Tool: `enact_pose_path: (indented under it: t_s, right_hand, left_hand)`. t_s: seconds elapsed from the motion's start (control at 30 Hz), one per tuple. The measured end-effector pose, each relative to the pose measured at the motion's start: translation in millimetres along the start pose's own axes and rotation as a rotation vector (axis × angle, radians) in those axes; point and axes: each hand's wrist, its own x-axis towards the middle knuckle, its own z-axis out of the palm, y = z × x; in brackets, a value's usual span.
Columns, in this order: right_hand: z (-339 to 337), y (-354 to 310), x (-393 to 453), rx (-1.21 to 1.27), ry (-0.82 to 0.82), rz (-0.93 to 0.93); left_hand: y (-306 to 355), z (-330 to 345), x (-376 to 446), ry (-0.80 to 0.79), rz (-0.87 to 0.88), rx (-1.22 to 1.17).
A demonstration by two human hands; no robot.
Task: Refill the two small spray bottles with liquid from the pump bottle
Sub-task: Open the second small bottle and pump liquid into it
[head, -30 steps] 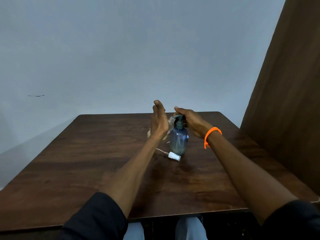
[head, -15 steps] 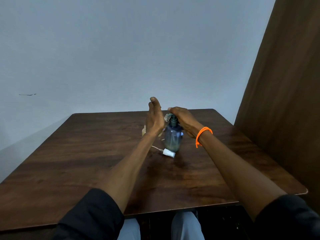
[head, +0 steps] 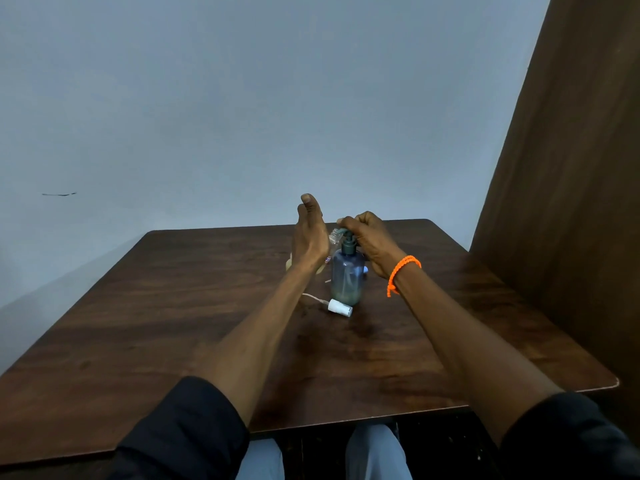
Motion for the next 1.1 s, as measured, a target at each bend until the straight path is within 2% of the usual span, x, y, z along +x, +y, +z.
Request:
enact_pose_path:
  t_s: [0.1, 0.27, 0.47, 0.67, 0.83, 1.1]
  right_hand:
    - [4, 9, -3, 0.018, -0.002, 0.034]
    - [1, -10, -1, -0.048, 0.024, -0.026]
    - [3, 6, -5, -0.041, 0.038, -0.003]
    - [-1, -14, -2, -0.135, 0.059, -0.048]
    - [2, 0, -5, -0.159, 0.072, -0.060]
    - [1, -12, -2, -0.210, 0.077, -0.063]
  left_hand:
    - [-5, 1, 1, 0.022, -0.009, -0.005]
    - [1, 3, -3, 0.000, -0.012, -0.012]
    - [-5, 3, 0, 0.021, -0.030, 0.022]
    - [-1, 5, 1, 0.014, -0.034, -0.032]
    - [-12, 2, 7, 0.011, -0.015, 0.006]
    - [7, -3, -2, -0.006, 0.056, 0.046]
